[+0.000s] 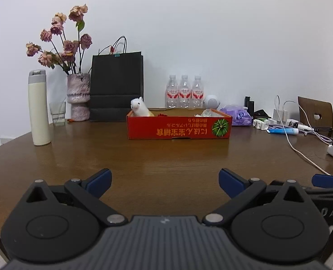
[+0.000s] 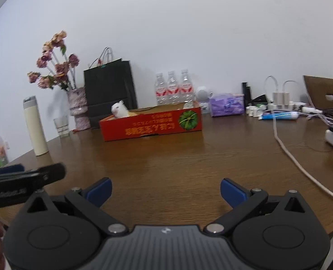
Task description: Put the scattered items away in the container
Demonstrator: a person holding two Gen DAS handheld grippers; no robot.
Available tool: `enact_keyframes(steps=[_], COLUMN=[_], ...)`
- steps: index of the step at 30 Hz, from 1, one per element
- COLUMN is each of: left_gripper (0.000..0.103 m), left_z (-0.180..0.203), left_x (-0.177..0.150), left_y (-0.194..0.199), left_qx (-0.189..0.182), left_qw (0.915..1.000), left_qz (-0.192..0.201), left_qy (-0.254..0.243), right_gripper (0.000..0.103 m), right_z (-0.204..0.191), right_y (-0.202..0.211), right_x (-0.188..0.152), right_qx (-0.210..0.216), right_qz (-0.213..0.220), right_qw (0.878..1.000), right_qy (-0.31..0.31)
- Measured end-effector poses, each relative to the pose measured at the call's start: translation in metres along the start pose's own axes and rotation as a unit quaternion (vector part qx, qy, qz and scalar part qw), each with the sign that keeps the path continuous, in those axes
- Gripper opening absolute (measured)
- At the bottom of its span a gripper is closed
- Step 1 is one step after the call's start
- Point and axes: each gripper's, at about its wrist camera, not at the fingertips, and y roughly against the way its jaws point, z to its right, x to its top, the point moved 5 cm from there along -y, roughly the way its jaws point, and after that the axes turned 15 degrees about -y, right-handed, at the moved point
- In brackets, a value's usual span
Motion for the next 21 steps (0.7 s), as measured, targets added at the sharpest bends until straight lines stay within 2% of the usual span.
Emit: enact_keyframes(steps=[5,9,12,15,18,21], left_gripper=[0.103,0.103,0.103,0.103,0.103,0.103], left_z=[-0.011,-0.017,-0.022,-0.028,-0.032,-0.037], left_x=[0.006,0.008,0.004,-0.002,-0.006,-0.006], left_y=[-0.052,-0.094,-0.120,-0.136,-0.147,-0.159], left_qx=[-0.004,-0.034,-0.049,-0.051,-0.052,-0.048], left_qw=[0.9983,0.9937,0.9874,0.9813,0.9787,0.9785], left_qz=[-0.057,-0.106,-0.149,-0.181,-0.191,-0.195], left_qy=[-0.003,0.003,0.020,0.042,0.056,0.049], right_gripper=[0.103,0.103,0.103,0.103,0.103,0.103], right_z=[-0.003,-0.005,-0.006,-0.010,-0.010,-0.010], right_y=[-0.040,-0.095,-0.125,-0.138,-0.151,-0.162], right_x=[0.014,0.023,0.025,0.029,0.029,0.030], right_qx=[-0.031,-0.064,-0.088,-0.093,-0.094,-0.092], right_qz=[-0.029,-0.111,-0.151,-0.150,-0.160,-0.160], right_qw=[0.999,0.991,0.984,0.983,0.982,0.982], right_qy=[0.028,0.042,0.038,0.048,0.048,0.049])
